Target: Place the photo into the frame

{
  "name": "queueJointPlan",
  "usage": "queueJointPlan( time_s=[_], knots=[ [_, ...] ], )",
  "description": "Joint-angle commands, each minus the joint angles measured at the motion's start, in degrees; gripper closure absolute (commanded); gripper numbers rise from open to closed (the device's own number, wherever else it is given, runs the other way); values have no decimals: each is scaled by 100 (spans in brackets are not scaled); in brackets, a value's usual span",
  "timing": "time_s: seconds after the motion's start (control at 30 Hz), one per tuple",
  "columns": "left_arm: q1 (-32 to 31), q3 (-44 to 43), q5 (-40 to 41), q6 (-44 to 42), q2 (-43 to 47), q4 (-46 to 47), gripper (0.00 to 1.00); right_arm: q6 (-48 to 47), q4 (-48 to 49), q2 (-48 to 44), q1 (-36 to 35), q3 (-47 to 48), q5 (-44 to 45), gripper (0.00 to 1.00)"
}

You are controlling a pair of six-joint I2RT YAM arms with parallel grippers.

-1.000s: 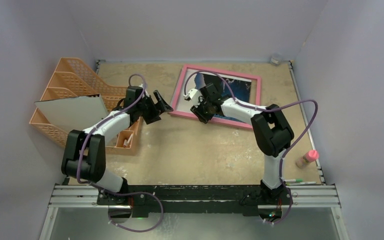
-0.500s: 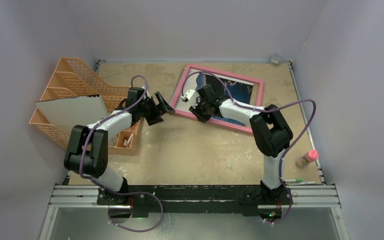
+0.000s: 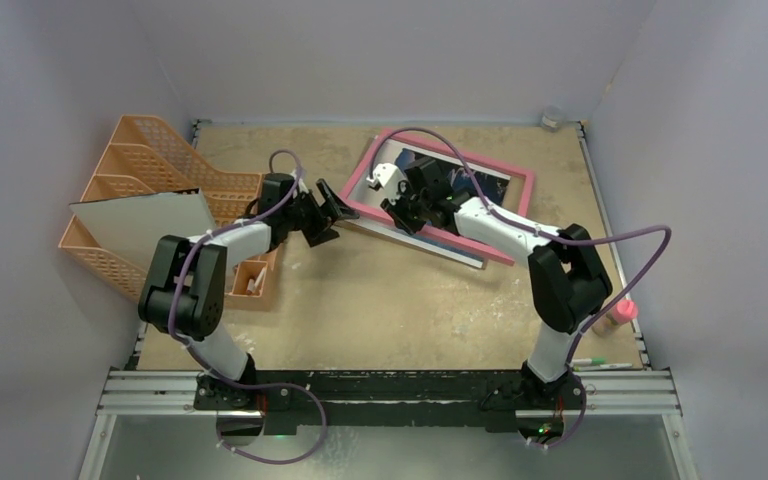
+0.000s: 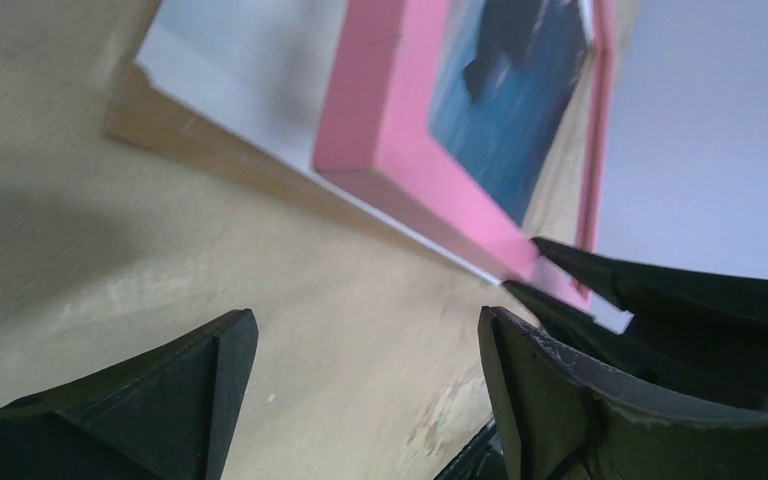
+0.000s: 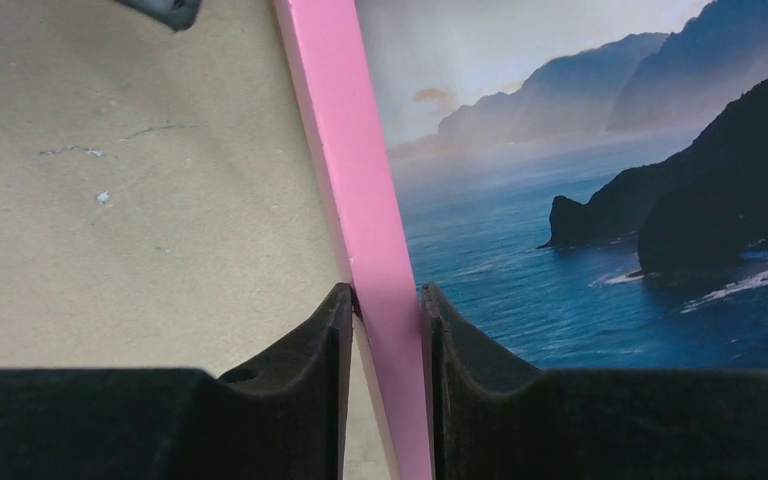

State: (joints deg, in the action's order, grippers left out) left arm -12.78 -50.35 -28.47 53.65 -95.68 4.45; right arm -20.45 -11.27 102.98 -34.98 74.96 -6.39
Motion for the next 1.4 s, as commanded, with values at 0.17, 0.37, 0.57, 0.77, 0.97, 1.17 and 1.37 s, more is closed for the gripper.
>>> queueJointPlan(
  time_s=[0.17,0.37,0.57,0.77,0.97,1.17,1.37],
  knots=[
    [-68,303,-24,1444,-358,2449,15,148,273,-292,-15,-170,-129,89],
    [-320,143,267,2032,-885,2810,21,155,309,-311,-11,-213,-232,89],
    [-511,-104,279,2334,-1171,3125,50,179,383,-396,-16,-300,-309,89],
    [-551,-249,249,2386,-1331,3298,77,246,419,-482,-13,-371,-337,88],
    [-551,-343,230,2527,-1394,3525,100,472,513,-505,-15,-384,-49,84],
    [-592,-455,303,2834,-1103,3485,100,997,630,-508,-26,-307,906,39],
    [-630,-1105,378,2419,-859,2125,100,924,792,-784,-149,-641,1629,31]
  ],
)
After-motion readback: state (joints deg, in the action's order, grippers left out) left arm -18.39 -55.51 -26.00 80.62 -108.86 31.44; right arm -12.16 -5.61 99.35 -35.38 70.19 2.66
